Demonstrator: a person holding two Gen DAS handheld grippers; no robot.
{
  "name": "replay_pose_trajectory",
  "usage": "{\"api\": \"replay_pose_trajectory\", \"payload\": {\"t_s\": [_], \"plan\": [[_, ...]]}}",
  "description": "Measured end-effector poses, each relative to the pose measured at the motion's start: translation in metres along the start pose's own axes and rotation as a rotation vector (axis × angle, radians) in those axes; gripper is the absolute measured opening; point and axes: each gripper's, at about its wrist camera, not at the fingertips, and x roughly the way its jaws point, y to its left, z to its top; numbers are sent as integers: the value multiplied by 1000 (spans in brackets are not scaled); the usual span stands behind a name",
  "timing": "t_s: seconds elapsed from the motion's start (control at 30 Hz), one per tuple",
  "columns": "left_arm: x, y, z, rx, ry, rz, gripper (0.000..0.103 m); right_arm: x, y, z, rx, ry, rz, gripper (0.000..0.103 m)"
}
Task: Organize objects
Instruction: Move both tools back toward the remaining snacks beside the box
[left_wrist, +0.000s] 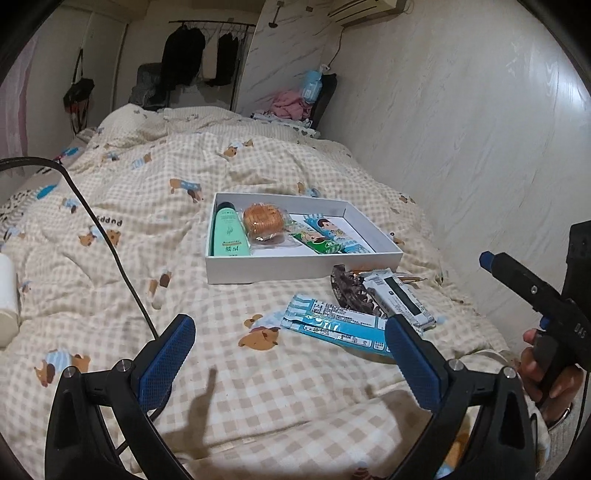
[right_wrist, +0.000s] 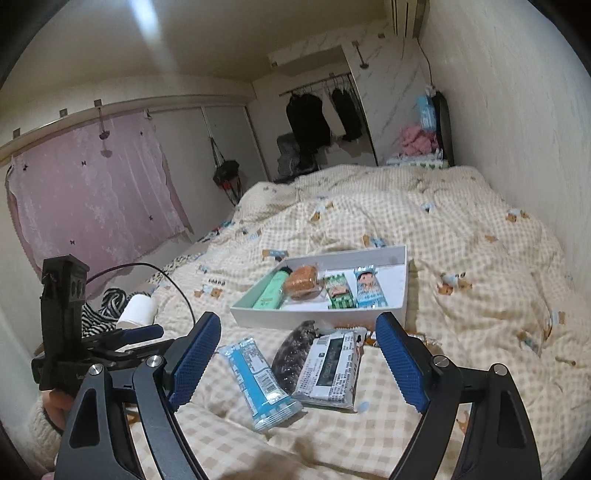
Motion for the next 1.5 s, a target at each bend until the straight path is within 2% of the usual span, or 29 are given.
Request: {"api": "replay_pose_trajectory", "payload": {"t_s": [0.23,0.33,0.4,0.47,0.53,0.6,0.7,0.73,0.8,0.9,0.97,1.1,1.27,1.3,1.33,1.37,1.4,1.43,1.5], "plan": [[-1,4,-3,-19,-19,-5,102,-3,5,-1,-27,-17,-42,87],[-4,-5,0,37,-21,19,102,-7,6,-5,-33,-39,-46,87],[-7,-14,2,90,-11,18,102,-2,3,-7,-24,-18,-43,87],[-11,-21,8,121,3,-6,102,4,2,-15,-27,4,-60,87],[-14,-25,19,105,37,-66,102,9,0,-21,-33,34,-76,87],[-11,-23,33,18,103,-130,102,9,-5,-19,-16,29,-82,87],[6,-14,49,-187,296,-221,102,7,-13,-20,27,20,-77,87],[13,-12,51,-252,366,-272,102,7,-15,-21,41,18,-79,87],[25,-10,51,-359,429,-379,101,6,-18,-21,58,12,-78,87],[45,-13,44,-459,494,-375,91,5,-20,-20,66,8,-85,87],[61,-14,37,-522,519,-365,79,5,-20,-19,68,10,-89,87],[94,-17,17,-633,616,-328,75,5,-20,-18,68,9,-94,87],[110,-18,8,-695,637,-268,75,5,-22,-18,74,9,-98,87],[111,-17,8,-696,643,-262,73,4,-22,-18,75,7,-99,87],[111,-17,8,-685,645,-253,58,4,-23,-18,77,6,-100,87],[110,-16,9,-668,639,-229,32,4,-24,-18,80,5,-99,87],[107,-14,10,-657,624,-204,27,5,-25,-18,85,8,-95,87],[103,-12,13,-657,601,-194,26,6,-25,-19,90,11,-95,87],[99,-11,15,-640,587,-204,21,6,-27,-19,97,11,-95,87]]}}
